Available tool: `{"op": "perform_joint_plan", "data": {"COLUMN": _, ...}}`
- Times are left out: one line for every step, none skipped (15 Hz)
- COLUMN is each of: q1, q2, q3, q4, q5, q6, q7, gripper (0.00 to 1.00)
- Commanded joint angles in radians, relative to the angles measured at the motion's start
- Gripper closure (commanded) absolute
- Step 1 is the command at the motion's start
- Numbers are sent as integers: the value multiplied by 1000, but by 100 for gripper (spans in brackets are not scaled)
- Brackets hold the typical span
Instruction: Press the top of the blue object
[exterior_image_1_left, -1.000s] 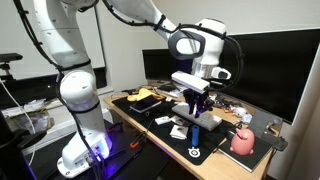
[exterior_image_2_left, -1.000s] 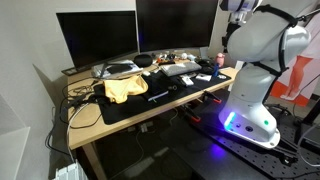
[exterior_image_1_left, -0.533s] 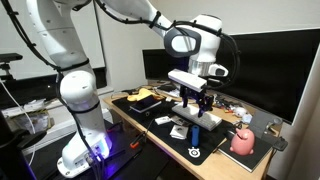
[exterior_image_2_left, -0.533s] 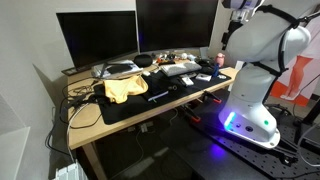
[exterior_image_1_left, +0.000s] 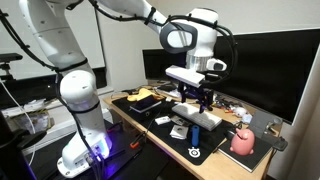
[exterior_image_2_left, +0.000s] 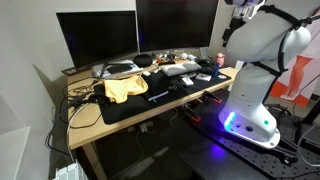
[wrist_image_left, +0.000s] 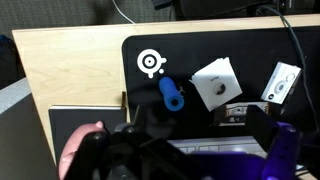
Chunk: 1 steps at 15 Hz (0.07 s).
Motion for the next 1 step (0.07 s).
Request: {"op": "perform_joint_plan", "data": {"q1": 17, "q2": 0, "q3": -15, "q4": 2, "q5": -5, "q6": -3, "q7": 5, "gripper": 0}}
